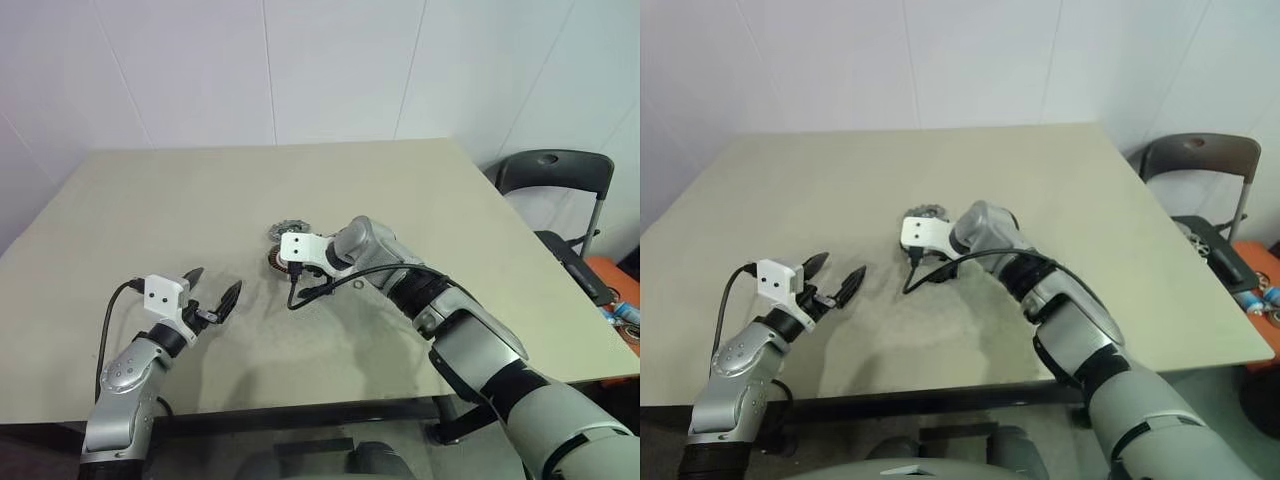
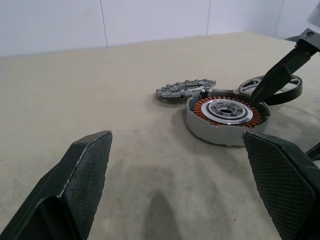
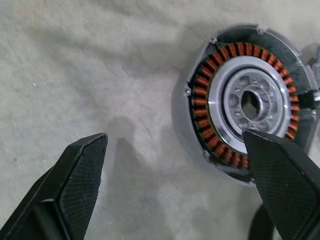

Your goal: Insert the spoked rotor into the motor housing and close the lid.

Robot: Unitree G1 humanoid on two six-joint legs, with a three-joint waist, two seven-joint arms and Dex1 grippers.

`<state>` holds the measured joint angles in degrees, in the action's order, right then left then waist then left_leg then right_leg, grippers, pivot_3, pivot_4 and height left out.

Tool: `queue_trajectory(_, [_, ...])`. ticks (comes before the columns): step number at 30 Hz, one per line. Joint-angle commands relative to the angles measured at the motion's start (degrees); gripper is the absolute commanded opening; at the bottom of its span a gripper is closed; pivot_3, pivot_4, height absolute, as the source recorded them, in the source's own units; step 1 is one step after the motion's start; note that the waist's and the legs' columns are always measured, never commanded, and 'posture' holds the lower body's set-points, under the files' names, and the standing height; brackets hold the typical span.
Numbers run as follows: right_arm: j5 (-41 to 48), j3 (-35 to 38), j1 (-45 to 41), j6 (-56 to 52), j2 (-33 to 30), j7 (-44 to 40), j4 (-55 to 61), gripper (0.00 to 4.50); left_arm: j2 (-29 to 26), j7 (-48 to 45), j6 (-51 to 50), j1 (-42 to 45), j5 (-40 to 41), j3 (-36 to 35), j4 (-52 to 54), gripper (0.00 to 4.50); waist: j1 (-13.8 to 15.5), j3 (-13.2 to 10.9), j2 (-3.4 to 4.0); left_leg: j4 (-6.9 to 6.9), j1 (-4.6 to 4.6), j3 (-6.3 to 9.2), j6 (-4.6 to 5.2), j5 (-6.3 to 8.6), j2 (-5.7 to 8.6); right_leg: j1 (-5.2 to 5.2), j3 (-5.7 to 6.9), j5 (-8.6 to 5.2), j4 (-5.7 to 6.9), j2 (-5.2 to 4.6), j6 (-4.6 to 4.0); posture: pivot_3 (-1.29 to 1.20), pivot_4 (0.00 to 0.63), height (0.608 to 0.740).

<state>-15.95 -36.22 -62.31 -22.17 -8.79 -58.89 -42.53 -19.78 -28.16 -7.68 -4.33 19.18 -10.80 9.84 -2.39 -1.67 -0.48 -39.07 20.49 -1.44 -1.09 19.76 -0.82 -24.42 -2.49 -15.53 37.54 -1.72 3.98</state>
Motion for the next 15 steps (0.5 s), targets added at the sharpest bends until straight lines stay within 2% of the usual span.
queue_trajectory(1, [-1.41, 0.15, -2.69, 2.07, 1.1, -0.59, -1.39, 4.5, 0.05, 0.21, 1.45, 0.85, -0.08, -0.19, 1.5, 4.44, -0.23, 0.0, 0.0, 0.0, 0.0, 0.0, 0.0, 0.0, 0.0, 0.0, 0.0, 0.0, 0.0, 0.0, 0.0, 0.0, 0.0, 0.74])
queue_trajectory(2, [-1.5, 0.19, -2.88, 2.33, 1.31, -1.03, -1.8, 4.5, 0.06, 0.24, 1.48, 0.87, -0.07, -0.17, 1.48, 4.44, -0.32, 0.0, 0.0, 0.0, 0.0, 0.0, 0.0, 0.0, 0.0, 0.0, 0.0, 0.0, 0.0, 0.0, 0.0, 0.0, 0.0, 0.74])
queue_trajectory(5, [-1.75, 0.48, -3.25, 2.89, 1.93, -1.72, -2.75, 3.94, 0.03, 0.25, 1.62, 0.89, -0.02, -0.19, 1.37, 4.5, -0.33, 0.0, 0.01, 0.0, -0.01, 0.0, -0.01, 0.0, 0.0, -0.01, 0.0, 0.0, 0.02, 0.01, 0.0, 0.0, 0.0, 0.74])
queue_trajectory(15, [-1.91, 1.36, -2.74, 2.79, 4.5, -1.72, -4.7, 0.59, -0.03, 0.42, 1.81, 1.2, -0.12, -0.21, 1.15, 4.5, -0.31, 0.01, 0.01, 0.0, -0.02, 0.0, -0.02, 0.0, 0.0, -0.01, 0.0, 0.0, 0.05, 0.0, 0.0, 0.0, 0.0, 0.74])
